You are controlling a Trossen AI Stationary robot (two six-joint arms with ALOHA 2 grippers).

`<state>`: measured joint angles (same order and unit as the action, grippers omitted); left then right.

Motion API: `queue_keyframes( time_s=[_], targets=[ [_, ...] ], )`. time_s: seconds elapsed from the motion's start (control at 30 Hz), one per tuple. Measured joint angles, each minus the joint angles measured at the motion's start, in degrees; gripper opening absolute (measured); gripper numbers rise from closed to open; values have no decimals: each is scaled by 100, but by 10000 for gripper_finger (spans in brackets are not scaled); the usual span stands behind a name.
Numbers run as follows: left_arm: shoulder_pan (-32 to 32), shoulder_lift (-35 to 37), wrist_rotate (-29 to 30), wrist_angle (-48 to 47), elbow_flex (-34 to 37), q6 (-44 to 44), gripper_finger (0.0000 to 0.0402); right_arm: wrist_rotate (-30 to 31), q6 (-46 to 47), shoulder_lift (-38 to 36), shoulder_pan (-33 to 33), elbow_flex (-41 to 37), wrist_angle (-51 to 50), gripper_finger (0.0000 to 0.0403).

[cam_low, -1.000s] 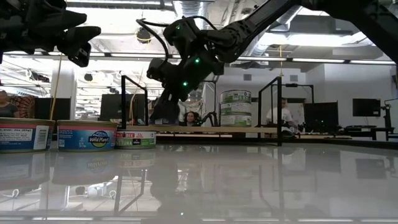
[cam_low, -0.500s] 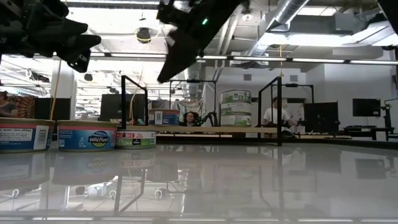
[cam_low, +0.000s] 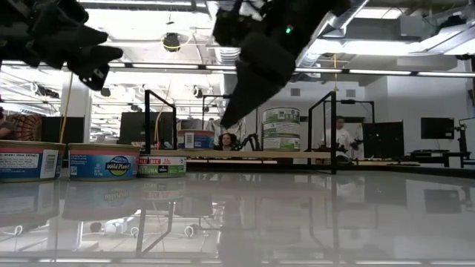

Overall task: Stack canned seafood by type on shelf
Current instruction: Stack the blue pink tuna can on top of the blue pink tuna can on the shelf

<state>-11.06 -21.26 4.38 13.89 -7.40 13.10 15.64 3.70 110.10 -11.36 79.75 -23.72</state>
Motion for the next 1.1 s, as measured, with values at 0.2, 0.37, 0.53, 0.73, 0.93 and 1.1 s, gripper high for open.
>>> queue_keyframes(
  time_s=[0.2, 0.37, 0.53, 0.73, 0.93, 1.1],
  targets=[
    [-504, -1090, 521, -179, -650, -304, 126, 1146, 336, -1094, -183, -854, -15, 296],
    [-911, -2100, 768, -285, -1080, -410, 126, 1417, 669, -2025, -165, -1995, 883, 295],
    [-1380, -3068, 1238, -1182, -1870, -289, 126, 1441, 762, -2489, -218, -2891, 1740, 295],
    [-1483, -4012, 1566, -2550, -2955, -362, 126, 1447, 497, -2564, -207, -3196, 2440, 295],
    [-1214, -4826, 1639, -3767, -3772, 178, 126, 1444, 499, -2441, -398, -3198, 2391, 295],
    [-890, -5506, 1480, -4078, -3984, 260, 125, 1444, 400, -2468, -461, -3189, 2429, 295]
  ],
)
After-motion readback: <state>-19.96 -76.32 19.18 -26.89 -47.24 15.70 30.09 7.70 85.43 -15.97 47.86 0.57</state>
